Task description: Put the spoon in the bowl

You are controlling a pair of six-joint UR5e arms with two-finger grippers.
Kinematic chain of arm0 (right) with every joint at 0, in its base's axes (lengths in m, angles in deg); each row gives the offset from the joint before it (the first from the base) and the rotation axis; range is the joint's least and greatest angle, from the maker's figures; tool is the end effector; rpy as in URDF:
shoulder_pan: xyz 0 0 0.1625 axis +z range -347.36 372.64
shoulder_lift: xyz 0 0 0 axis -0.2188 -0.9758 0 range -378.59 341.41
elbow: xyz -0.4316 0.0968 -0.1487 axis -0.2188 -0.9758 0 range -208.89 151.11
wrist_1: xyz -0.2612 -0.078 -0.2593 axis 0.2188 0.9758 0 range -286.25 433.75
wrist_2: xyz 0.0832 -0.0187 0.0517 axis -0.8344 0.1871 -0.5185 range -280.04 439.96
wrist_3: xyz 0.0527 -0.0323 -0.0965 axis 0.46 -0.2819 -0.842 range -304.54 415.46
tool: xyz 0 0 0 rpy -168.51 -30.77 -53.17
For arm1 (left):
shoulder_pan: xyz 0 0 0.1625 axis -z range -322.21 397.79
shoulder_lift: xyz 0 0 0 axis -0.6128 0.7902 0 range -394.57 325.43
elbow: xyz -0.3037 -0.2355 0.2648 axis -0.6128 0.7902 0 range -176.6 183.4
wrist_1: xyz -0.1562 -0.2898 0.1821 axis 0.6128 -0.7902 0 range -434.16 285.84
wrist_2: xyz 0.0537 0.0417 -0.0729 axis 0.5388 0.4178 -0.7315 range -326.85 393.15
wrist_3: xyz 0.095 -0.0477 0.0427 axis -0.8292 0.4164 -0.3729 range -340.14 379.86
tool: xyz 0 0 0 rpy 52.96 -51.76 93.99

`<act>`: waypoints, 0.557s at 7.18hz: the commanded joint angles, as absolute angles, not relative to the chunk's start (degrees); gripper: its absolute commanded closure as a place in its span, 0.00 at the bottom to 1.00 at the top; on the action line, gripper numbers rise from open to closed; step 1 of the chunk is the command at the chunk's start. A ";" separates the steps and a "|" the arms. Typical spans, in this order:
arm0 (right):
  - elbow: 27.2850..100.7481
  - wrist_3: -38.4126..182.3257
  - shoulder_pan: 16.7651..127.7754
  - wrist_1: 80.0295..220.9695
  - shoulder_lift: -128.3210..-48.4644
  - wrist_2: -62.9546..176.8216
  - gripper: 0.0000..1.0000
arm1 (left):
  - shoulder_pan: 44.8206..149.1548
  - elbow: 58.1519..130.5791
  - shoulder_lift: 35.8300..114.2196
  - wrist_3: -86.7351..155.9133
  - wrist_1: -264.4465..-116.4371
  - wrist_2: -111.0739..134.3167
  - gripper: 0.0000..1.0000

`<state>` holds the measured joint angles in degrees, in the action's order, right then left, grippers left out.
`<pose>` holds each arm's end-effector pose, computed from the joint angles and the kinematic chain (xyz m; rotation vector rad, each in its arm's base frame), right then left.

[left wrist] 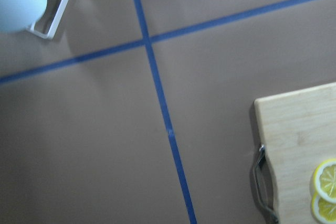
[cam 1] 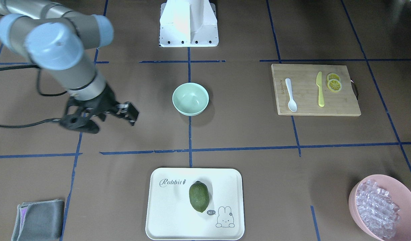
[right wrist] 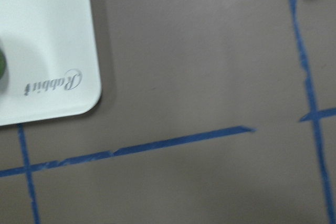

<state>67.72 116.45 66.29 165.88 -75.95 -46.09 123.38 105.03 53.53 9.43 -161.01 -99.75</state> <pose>-0.3379 -0.5702 0.3466 -0.0421 -0.8707 0.1990 -0.0212 -0.4429 0.6414 0.1492 0.7439 0.2896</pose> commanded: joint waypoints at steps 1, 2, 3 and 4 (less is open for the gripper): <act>67.96 93.27 78.59 165.86 -85.77 -50.90 0.00 | 123.22 104.99 55.25 9.31 -163.02 -100.17 0.00; 67.88 81.76 83.60 165.95 -90.69 -51.17 0.00 | 123.22 104.65 55.25 9.40 -163.02 -100.26 0.00; 67.88 72.08 88.70 165.95 -95.18 -51.35 0.00 | 123.13 104.99 55.34 9.31 -163.11 -100.52 0.00; 67.96 62.23 93.80 165.95 -99.75 -51.44 0.00 | 122.44 105.35 55.43 9.31 -163.28 -101.92 0.00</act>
<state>67.90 74.47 87.55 165.94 -94.13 -51.20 122.98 105.01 55.30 9.34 -163.10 -100.78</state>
